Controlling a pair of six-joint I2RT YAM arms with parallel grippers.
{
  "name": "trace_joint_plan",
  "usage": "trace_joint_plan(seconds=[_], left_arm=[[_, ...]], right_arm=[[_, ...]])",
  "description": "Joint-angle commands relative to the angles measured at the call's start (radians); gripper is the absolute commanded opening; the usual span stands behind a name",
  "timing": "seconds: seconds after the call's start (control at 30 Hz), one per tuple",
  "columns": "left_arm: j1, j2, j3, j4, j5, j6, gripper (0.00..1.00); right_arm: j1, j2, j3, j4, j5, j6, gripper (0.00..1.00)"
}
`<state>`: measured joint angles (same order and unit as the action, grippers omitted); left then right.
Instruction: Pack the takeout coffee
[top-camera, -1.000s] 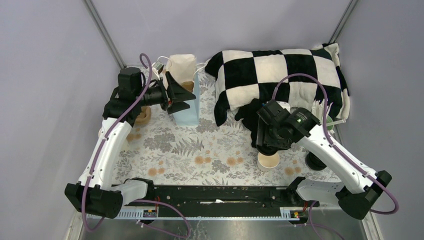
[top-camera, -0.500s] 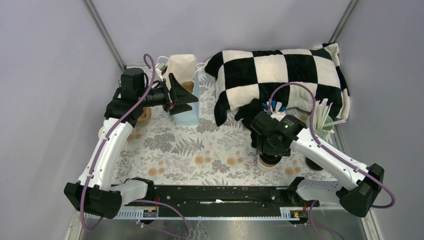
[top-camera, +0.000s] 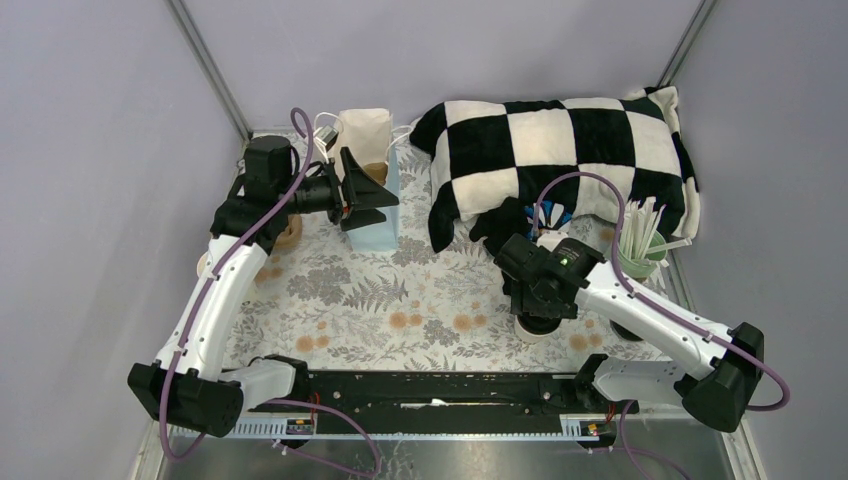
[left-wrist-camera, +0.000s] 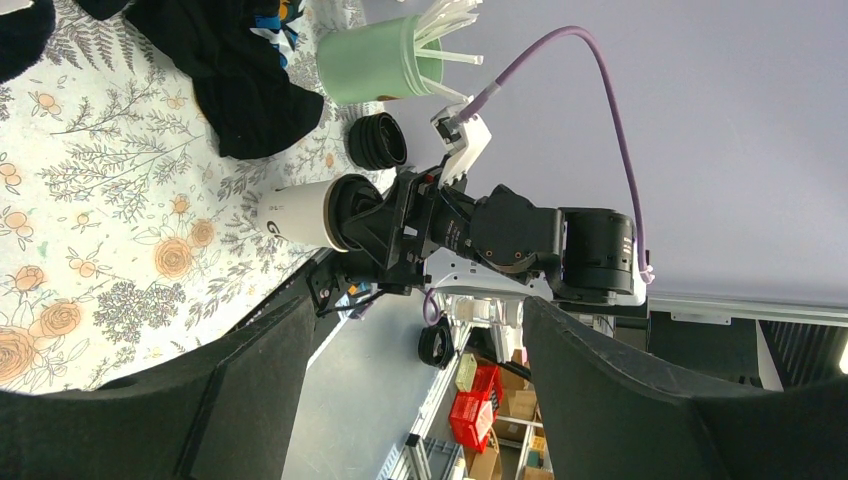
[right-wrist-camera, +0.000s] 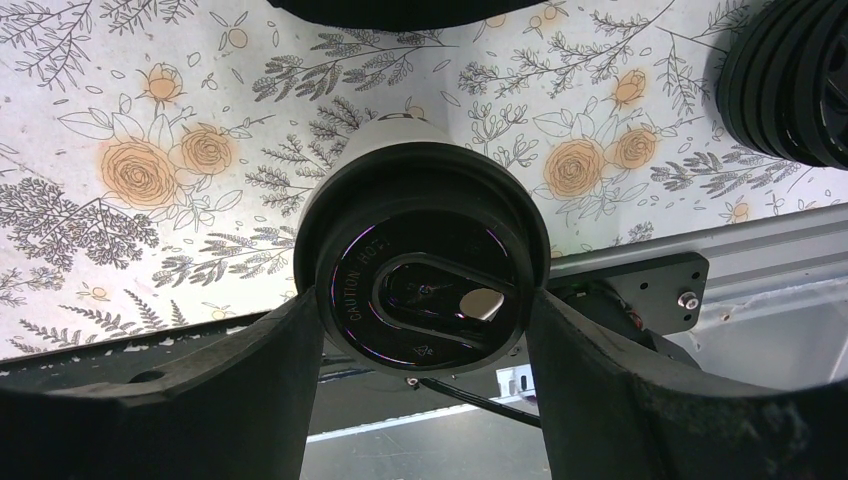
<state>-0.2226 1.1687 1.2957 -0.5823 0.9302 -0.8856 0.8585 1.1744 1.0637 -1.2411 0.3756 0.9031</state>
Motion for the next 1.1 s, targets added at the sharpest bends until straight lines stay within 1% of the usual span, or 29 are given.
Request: trace_joint_plan(seconds=[0.0, 0.3, 0.5, 1.07], left_arm=[[-0.004, 0.004, 0.045, 0.028, 0.006, 0.022, 0.8], [-0.004, 0.008, 0.048, 0.028, 0.005, 0.022, 0.8], [-0.006, 0.01, 0.051, 0.029, 0.006, 0.022, 0.81], [-0.012, 0.017, 0.055, 0.028, 0.007, 0.025, 0.81]], right_arm=[[0.014, -0.019, -0.016, 0.003, 0.041, 0.036, 0.64], [0.014, -0.025, -0.024, 0.019, 0.041, 0.034, 0.65], [0.014, -0.035, 0.014, 0.003, 0.049, 0.042, 0.65], [0.013, -0.04, -0.061, 0.038, 0.026, 0.05, 0.67]])
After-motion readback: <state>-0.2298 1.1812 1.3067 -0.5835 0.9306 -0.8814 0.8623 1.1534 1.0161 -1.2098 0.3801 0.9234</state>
